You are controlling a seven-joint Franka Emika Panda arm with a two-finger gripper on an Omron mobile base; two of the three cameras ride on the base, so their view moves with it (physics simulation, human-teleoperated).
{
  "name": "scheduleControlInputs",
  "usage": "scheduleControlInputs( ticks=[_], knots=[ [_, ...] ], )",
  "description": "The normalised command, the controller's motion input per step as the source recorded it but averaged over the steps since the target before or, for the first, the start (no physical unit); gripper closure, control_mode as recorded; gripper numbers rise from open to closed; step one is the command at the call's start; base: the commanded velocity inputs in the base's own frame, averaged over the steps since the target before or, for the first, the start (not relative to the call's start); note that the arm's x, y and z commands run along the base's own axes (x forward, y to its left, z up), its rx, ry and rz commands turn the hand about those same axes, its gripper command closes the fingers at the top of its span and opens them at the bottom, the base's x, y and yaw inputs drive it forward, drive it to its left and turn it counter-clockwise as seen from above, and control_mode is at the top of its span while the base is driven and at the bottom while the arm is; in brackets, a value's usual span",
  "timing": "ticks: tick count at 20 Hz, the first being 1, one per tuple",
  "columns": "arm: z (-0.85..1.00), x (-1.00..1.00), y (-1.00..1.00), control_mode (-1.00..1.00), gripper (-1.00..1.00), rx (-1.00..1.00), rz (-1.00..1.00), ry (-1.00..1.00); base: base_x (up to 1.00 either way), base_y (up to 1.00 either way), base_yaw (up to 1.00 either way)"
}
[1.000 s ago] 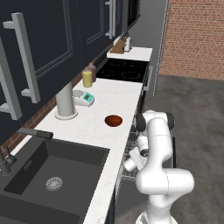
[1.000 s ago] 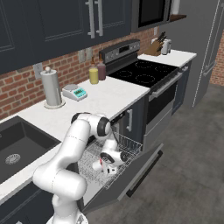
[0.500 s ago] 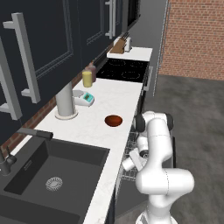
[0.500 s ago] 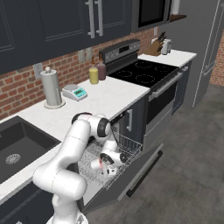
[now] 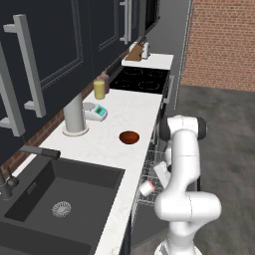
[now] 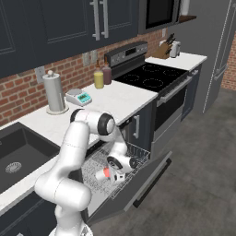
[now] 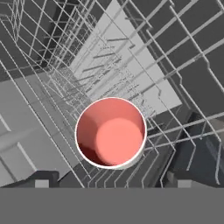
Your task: Pick up the cup and bowl from the counter, place them in the dishwasher, and close the dishwasher door.
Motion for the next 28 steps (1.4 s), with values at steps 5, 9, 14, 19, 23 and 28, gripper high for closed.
scheduleControlInputs(
  ticks=[5,9,14,19,23,28],
  knots=[
    [1.00,-0.41,-0.31,-1.00,-1.00,0.00,-0.03,-0.01,0.00,0.00,0.00],
    [1.00,-0.38,-0.29,-1.00,-1.00,0.00,0.00,-0.05,0.00,0.00,0.00],
    [1.00,-0.29,-0.13,-1.00,-1.00,0.00,0.00,-0.16,0.00,0.00,0.00],
    [1.00,-0.13,0.00,-1.00,-1.00,0.00,0.00,-0.15,0.00,0.00,0.00],
    [1.00,0.00,0.12,-1.00,-1.00,-0.01,0.00,-0.16,0.00,0.00,0.00],
    [1.00,0.04,0.23,-1.00,-1.00,-0.07,0.00,-0.10,0.00,0.00,0.00]
  ],
)
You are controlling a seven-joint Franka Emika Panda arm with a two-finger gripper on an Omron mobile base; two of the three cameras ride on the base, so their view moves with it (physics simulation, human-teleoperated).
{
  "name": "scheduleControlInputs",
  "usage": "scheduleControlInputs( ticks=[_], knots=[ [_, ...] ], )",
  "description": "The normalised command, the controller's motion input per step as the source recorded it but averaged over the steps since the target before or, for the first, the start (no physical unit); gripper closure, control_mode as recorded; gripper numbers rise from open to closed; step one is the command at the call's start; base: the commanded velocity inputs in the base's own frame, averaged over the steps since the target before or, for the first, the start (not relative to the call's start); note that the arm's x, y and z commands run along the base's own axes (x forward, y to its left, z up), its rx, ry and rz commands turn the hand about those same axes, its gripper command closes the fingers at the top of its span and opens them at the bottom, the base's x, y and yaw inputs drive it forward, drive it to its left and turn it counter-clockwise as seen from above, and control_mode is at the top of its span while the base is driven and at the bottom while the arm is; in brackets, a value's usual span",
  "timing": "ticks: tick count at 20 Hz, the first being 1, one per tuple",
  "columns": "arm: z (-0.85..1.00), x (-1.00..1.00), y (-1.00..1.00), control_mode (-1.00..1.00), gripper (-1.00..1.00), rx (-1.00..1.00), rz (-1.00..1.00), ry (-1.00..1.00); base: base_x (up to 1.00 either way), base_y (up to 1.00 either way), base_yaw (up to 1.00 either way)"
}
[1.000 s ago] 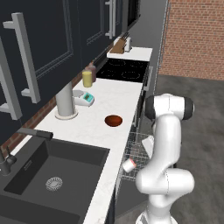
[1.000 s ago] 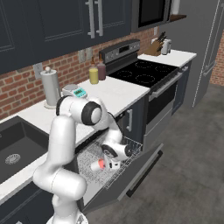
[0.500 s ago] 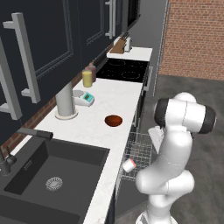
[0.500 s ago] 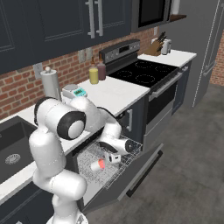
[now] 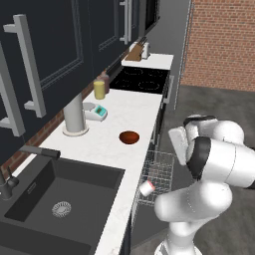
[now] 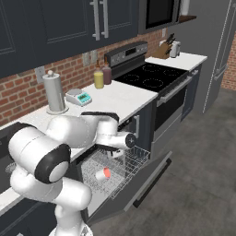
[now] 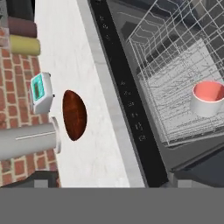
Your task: Pick up the cup and bowl from the counter, place them in the dishwasher, and close the dishwasher door.
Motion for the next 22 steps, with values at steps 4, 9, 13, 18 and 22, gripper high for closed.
scheduleControlInputs(
  ticks=[4,9,13,18,22],
  knots=[
    [0.93,0.19,0.28,-1.00,-1.00,-0.11,0.00,-0.01,0.00,0.00,0.00],
    [0.45,0.36,0.44,-1.00,-1.00,-0.11,0.00,0.09,0.00,0.00,0.00],
    [0.09,0.34,0.49,-1.00,-1.00,-0.11,0.00,0.17,0.00,0.00,0.00],
    [-0.01,0.43,0.46,-1.00,-1.00,-0.07,0.00,0.24,0.00,0.00,0.00],
    [-0.10,0.53,0.30,-1.00,-1.00,0.00,0.00,0.27,0.00,0.00,0.00]
  ],
)
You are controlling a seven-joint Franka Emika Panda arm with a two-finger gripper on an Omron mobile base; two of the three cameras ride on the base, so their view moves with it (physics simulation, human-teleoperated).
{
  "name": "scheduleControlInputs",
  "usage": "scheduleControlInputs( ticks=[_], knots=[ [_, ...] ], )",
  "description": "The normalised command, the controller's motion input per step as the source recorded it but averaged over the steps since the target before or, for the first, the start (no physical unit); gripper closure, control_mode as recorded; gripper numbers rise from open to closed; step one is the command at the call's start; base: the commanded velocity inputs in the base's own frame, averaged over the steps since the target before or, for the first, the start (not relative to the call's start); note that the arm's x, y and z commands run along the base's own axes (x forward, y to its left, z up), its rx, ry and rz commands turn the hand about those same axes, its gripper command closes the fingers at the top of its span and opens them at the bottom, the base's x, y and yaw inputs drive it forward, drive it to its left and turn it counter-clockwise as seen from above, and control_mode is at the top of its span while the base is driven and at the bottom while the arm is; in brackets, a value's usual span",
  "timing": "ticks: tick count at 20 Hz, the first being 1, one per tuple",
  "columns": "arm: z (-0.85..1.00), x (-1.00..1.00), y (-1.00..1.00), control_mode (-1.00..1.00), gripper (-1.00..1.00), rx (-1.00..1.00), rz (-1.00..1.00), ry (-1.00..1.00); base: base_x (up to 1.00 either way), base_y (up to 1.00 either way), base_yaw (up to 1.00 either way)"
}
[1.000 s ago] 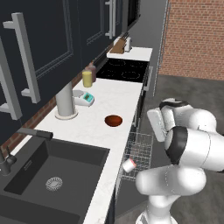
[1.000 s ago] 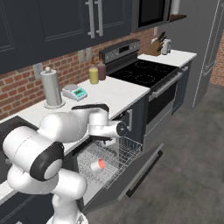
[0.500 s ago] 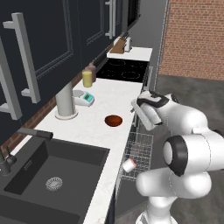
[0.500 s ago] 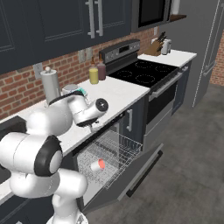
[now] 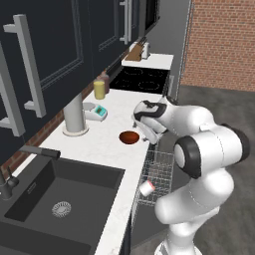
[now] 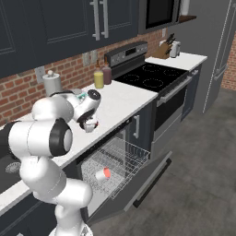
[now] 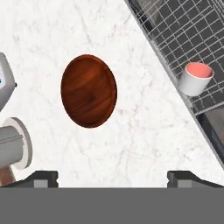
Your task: Pick up the cup and bowl from the counter, place them in the dishwasher, and close the dishwasher door.
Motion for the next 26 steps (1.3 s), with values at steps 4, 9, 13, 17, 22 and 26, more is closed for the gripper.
scheduleControlInputs(
  ticks=[4,9,13,17,22,26],
  knots=[
    [-0.13,0.47,0.14,-1.00,-1.00,0.00,0.00,0.23,0.00,0.00,0.00],
    [-0.28,0.27,0.03,-1.00,-1.00,0.00,0.00,0.16,0.00,0.00,0.00],
    [-0.45,0.00,0.00,-1.00,-1.00,0.00,0.00,0.09,0.00,0.00,0.00],
    [-0.51,0.00,0.00,-1.00,-1.00,0.00,0.00,0.06,0.00,0.00,0.00],
    [-0.48,0.00,0.00,-1.00,-1.00,0.00,0.00,0.02,0.00,0.00,0.00],
    [-0.33,0.07,0.00,-1.00,-1.00,0.00,0.00,0.00,0.00,0.00,0.00]
  ],
)
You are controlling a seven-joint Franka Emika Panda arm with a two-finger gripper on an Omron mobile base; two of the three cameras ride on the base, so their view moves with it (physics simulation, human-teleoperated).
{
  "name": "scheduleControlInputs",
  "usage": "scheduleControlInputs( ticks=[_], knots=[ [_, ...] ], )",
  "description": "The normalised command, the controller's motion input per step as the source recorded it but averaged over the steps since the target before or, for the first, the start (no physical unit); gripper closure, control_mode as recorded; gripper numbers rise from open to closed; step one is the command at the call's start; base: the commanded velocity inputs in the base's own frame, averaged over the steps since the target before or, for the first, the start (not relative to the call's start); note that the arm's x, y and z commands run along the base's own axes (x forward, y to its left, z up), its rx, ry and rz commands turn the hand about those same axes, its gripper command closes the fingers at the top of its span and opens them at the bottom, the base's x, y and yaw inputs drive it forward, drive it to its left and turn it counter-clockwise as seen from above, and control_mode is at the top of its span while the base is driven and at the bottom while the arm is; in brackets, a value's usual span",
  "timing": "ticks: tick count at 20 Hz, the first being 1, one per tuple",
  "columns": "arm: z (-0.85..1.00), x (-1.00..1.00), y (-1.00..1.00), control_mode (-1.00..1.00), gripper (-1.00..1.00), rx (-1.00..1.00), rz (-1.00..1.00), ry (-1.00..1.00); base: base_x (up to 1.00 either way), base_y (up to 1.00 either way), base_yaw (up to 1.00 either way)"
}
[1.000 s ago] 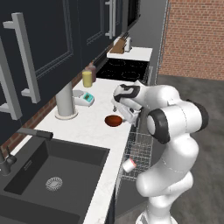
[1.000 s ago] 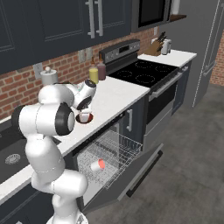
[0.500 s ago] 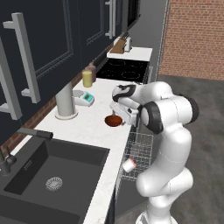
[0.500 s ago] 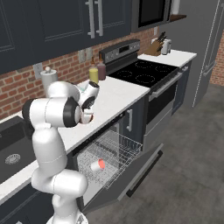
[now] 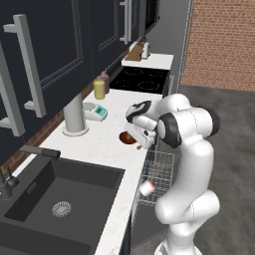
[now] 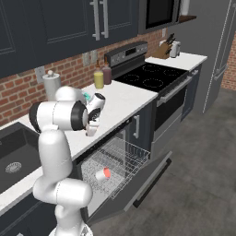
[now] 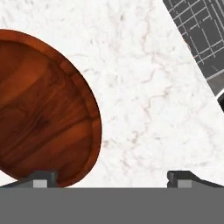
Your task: Pick up the cup and bowl from the counter, place them in the dishwasher, and close the dishwasher door.
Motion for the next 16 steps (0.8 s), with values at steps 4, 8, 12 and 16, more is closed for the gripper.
scheduleControlInputs(
  ticks=[4,8,12,16],
  knots=[
    [-0.24,0.23,0.00,-1.00,-1.00,0.00,0.00,0.00,0.00,0.00,0.00],
    [-0.21,0.33,0.00,-1.00,-1.00,0.00,0.00,0.00,0.00,0.00,0.00],
    [-0.20,0.33,0.00,-1.00,-1.00,0.00,-0.01,0.00,0.00,0.00,0.00],
    [-0.18,0.33,0.00,-1.00,-1.00,0.00,-0.03,0.00,0.00,0.00,0.00]
  ],
)
